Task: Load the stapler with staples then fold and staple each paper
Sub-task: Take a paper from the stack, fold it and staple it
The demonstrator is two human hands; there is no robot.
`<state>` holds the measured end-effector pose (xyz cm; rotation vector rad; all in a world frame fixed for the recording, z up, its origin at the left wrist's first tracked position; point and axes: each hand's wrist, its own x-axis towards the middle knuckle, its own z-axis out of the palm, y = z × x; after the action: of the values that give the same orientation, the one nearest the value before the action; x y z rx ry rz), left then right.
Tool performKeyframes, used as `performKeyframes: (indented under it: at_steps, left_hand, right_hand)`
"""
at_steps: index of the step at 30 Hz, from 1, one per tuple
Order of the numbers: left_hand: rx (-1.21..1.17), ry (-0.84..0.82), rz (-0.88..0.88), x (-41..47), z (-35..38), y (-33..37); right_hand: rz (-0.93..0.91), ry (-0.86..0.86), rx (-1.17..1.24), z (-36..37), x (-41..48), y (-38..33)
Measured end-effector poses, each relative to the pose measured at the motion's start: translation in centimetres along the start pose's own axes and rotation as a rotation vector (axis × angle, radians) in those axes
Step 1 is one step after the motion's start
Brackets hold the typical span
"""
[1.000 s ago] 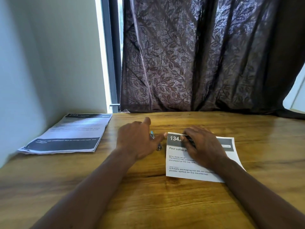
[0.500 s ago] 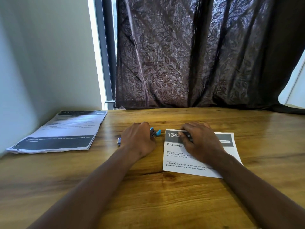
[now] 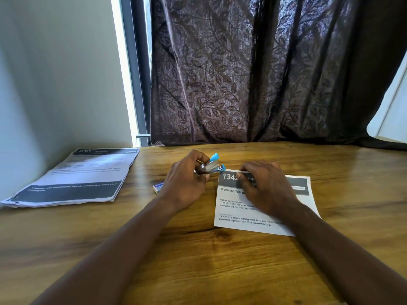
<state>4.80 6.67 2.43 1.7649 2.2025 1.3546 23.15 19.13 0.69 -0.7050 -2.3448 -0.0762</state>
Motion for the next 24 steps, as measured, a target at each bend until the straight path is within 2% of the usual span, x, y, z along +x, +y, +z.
performKeyframes:
  at_steps: [13, 17, 24]
  left_hand:
    - [0.129, -0.093, 0.054, 0.2, -0.4, -1.2]
    - [0.062, -0.073, 0.030, 0.3, -0.7, -1.1]
    - [-0.137, -0.181, -0.029, 0.6, -0.5, -1.7]
  right_hand:
    - [0.010, 0.022, 0.036, 0.0, 0.2, 0.1]
    - [0.003, 0.026, 0.027, 0.1, 0.1, 0.0]
    - [-0.031, 0.031, -0.012, -0.2, 0.1, -0.4]
